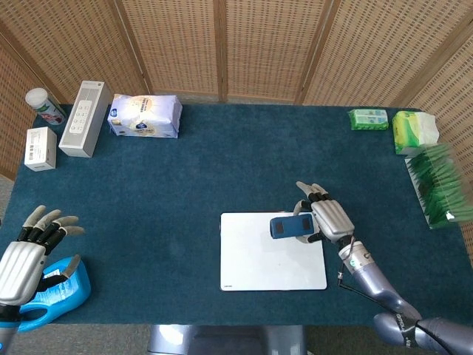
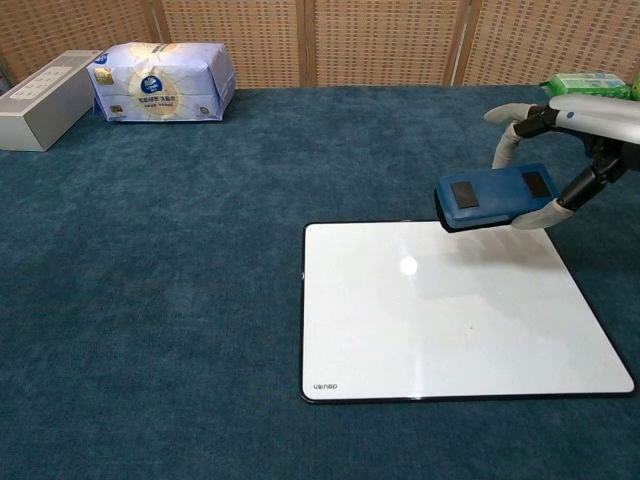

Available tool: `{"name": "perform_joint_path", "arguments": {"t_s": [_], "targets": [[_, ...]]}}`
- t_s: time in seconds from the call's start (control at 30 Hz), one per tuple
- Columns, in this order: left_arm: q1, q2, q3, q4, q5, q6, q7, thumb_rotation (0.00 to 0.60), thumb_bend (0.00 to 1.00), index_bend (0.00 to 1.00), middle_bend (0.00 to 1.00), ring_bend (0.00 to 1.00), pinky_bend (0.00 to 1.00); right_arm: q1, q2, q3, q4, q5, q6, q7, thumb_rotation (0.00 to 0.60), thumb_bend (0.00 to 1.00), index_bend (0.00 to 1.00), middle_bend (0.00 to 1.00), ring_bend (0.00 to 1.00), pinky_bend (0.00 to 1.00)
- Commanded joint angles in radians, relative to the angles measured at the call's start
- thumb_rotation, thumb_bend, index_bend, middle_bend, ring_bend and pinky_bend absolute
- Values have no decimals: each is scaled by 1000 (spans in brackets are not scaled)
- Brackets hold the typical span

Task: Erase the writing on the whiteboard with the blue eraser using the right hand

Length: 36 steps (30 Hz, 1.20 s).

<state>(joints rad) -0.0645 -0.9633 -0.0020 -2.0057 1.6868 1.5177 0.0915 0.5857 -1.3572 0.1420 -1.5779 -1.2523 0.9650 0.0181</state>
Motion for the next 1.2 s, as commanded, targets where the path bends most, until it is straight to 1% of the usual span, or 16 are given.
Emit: {"name": "perform_joint_path", "arguments": {"t_s": [0.03, 0.17, 0.47, 0.73, 0.97, 1.07, 1.13, 1.2], "targets": [[0, 2, 0, 0, 5, 5, 0, 600, 428, 336, 276, 161, 0, -4, 5, -7, 9, 4, -5, -3, 600, 168, 701, 37, 0, 0], [4, 8, 2, -2, 4, 11, 4, 600, 428, 338, 277, 162, 0, -17, 9, -10, 27, 20, -8, 17, 600, 175, 700, 38, 0, 0], [-4, 2, 2, -8, -12, -7, 25, 600, 427, 339, 278, 165, 0, -43, 19, -22, 77, 19, -9, 61, 600, 177, 700, 37, 0, 0], [-24, -12, -4, -13, -27, -36, 39, 600, 428, 340, 279, 166, 0, -62, 37, -44, 45, 6, -9, 56, 600, 178, 691, 38, 0, 0], [-28, -14, -5, -13, -32, -39, 42, 600, 428, 340, 279, 166, 0, -62, 22, -55, 43, 15, -38, 58, 600, 177, 682, 37, 0, 0], [-26, -12, -3, -12, -34, -36, 42, 600, 428, 340, 278, 166, 0, -52, 4, -61, 70, 34, -78, 54, 600, 177, 640, 25, 0, 0], [-24, -9, -1, -13, -34, -33, 41, 600, 428, 340, 278, 166, 0, -44, 4, -61, 81, 52, -103, 47, 600, 178, 566, 8, 0, 0], [-23, -7, 0, -13, -35, -32, 42, 600, 428, 340, 278, 166, 0, -41, 7, -61, 81, 58, -111, 43, 600, 181, 465, 0, 0, 0]]}}
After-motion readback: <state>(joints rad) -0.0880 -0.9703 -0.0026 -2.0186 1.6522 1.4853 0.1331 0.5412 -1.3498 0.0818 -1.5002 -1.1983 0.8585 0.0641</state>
